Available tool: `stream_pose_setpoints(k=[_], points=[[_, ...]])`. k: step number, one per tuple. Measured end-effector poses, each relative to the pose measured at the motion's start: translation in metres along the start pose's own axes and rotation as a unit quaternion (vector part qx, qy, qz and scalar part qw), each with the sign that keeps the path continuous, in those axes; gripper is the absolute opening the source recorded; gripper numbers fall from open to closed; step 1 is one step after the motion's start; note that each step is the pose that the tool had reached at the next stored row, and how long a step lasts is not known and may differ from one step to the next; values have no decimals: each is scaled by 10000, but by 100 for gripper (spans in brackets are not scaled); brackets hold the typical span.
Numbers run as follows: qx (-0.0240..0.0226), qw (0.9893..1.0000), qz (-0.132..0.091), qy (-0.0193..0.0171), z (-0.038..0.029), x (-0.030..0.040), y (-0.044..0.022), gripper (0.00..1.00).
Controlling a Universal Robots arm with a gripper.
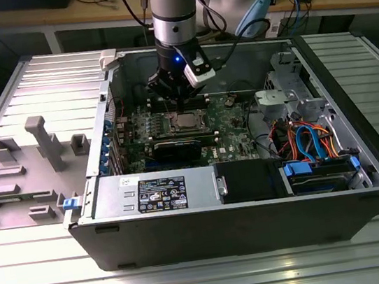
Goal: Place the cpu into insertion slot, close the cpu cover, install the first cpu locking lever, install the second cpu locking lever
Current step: 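Install the first cpu locking lever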
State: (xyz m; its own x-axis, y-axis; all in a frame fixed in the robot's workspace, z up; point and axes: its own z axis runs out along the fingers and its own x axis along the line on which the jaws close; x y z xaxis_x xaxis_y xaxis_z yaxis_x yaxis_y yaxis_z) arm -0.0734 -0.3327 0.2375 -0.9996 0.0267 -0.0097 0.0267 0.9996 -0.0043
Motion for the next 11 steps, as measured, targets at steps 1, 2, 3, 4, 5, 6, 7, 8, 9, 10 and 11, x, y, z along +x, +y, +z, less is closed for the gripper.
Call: stream_pose_setpoints(k=[1,2,3,4,5,6,7,8,9,10,11], points=[[0,10000,1,0,0,1,0,11],[0,10000,1,0,0,2,0,11],[0,10000,1,0,0,2,0,11],[0,10000,1,0,0,2,0,11],[0,10000,1,0,0,2,0,11],[0,10000,1,0,0,3,0,11],[0,10000,1,0,0,4,0,11],[0,10000,2,0,0,9,-1,11],[0,10000,1,0,0,19,-1,11],[0,10000,0,0,0,25,0,11],[0,10000,0,0,0,31,-1,11]])
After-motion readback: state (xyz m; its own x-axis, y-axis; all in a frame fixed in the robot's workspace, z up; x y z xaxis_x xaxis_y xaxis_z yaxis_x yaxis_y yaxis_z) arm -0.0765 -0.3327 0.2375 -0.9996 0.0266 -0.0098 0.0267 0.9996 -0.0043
